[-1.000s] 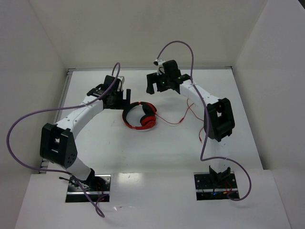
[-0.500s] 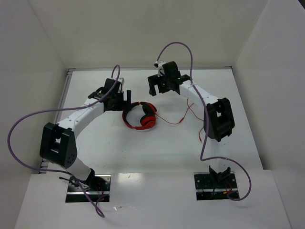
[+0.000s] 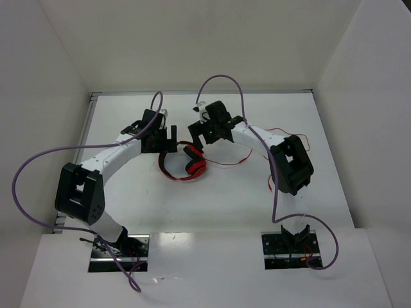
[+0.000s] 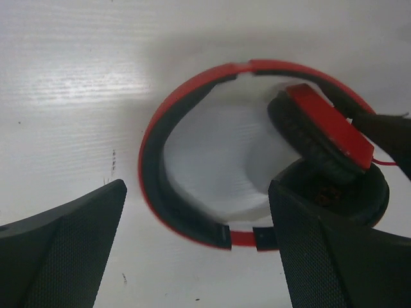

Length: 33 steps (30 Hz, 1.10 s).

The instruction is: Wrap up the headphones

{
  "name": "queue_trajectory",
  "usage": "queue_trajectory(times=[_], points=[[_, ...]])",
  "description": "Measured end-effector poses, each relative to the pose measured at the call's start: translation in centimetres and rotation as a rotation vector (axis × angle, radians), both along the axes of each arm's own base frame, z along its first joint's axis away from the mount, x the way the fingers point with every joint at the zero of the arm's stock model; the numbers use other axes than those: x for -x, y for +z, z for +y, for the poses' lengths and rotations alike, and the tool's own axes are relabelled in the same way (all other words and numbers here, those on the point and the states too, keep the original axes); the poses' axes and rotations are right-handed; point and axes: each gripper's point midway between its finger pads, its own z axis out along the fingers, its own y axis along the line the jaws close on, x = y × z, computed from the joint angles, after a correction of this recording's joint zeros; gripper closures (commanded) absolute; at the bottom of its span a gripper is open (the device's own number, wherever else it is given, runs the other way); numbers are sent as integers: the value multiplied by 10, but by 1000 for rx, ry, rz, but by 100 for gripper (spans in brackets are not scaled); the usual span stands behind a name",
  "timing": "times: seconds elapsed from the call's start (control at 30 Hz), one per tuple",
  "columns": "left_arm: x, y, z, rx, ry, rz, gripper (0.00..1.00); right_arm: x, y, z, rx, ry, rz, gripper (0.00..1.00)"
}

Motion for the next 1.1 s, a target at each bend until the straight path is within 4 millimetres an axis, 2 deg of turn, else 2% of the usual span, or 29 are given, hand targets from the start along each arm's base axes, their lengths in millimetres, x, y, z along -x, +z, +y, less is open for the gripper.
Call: queue_trajectory(times=[0.07,0.17,0.37,0.57,0.7,0.8,0.87,0.97,1.1], points=[[6,-10,3,-10,6,22,1,8,3,18,5,39,-29,0],[11,-17,6,-21,10,40,1,15,5,32,15,56,-54,0],[8,-18,4,-14,6,35,1,9,9,26,31,20,-86,0],[15,-28,6,-27,6,70,1,12,39,22,-17,20,-152,0],[20,-29,9,-30,11,75,1,15,67,35,-105,106,-196,0],[28,-30,13,-39,21,89,1,24,76,49,-166,204,-205,0],[33,-33,15,-42,39,106,1,30,72,53,-184,245,-204,0],[41,-37,19,-37,57,132,1,41,52,50,-172,281,-169,0],[48,-32,27,-13,87,140,1,46,39,55,-178,324,-150,0]])
